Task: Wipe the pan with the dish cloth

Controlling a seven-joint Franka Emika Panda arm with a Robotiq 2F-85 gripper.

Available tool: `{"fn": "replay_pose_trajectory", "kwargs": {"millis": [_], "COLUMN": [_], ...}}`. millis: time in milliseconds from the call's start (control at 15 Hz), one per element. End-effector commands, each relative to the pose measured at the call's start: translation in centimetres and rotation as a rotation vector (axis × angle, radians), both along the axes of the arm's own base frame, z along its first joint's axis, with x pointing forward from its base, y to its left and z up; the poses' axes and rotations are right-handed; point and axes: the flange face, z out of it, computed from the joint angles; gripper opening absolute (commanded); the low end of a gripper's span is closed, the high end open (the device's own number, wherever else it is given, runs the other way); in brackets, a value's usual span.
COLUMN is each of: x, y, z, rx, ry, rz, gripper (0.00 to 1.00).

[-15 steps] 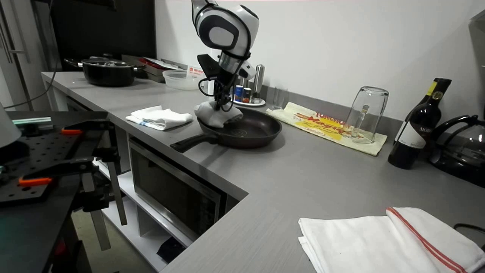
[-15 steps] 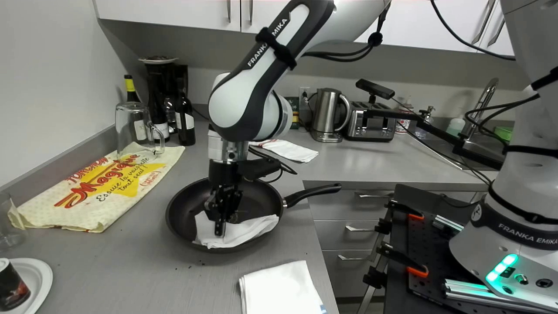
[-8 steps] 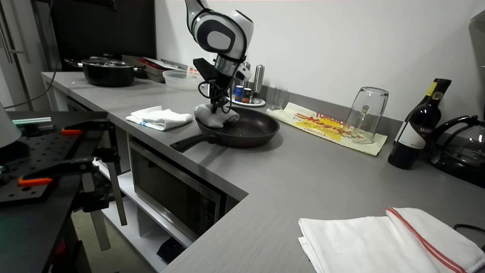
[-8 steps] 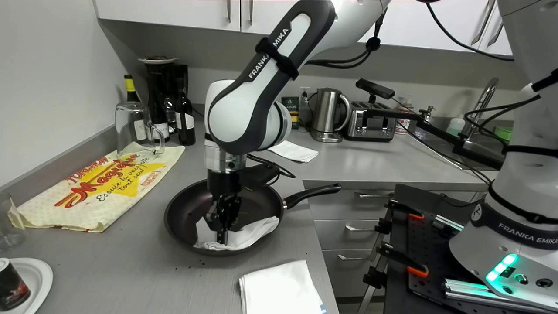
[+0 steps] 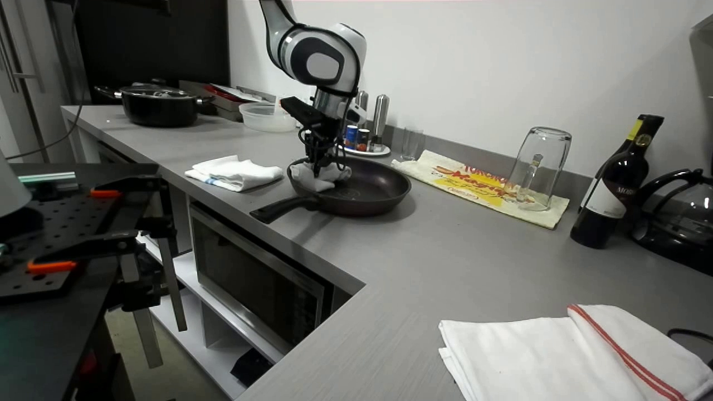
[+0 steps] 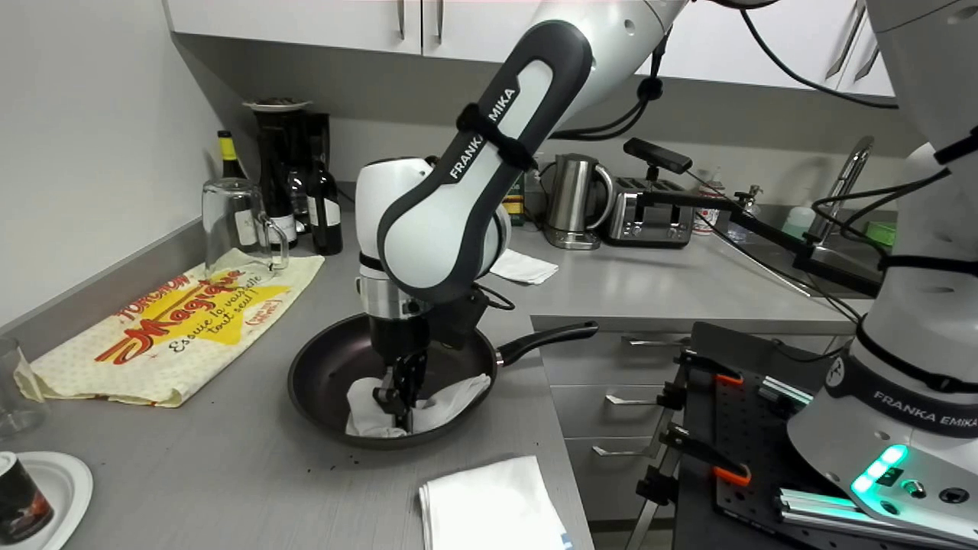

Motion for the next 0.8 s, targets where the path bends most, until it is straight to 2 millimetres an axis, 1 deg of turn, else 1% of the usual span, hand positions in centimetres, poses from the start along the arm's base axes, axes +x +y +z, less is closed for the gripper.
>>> {"fn": "replay_pose_trajectory", "kwargs": {"millis": [0, 200, 333, 733], "x": [-0.4, -0.1, 0.6, 4.2], "y": [-0.2, -0.9, -2.1, -8.4], "z": [-2.2, -2.9, -3.2, -3.5], "rx": [-0.134, -0.245, -0.308, -0.488], "ry": [-0.052, -0.095, -0.127, -0.218], "rz": [0.080, 0.127, 0.124, 0.053], "gripper": [0.04, 0.04, 0.04, 0.04]}}
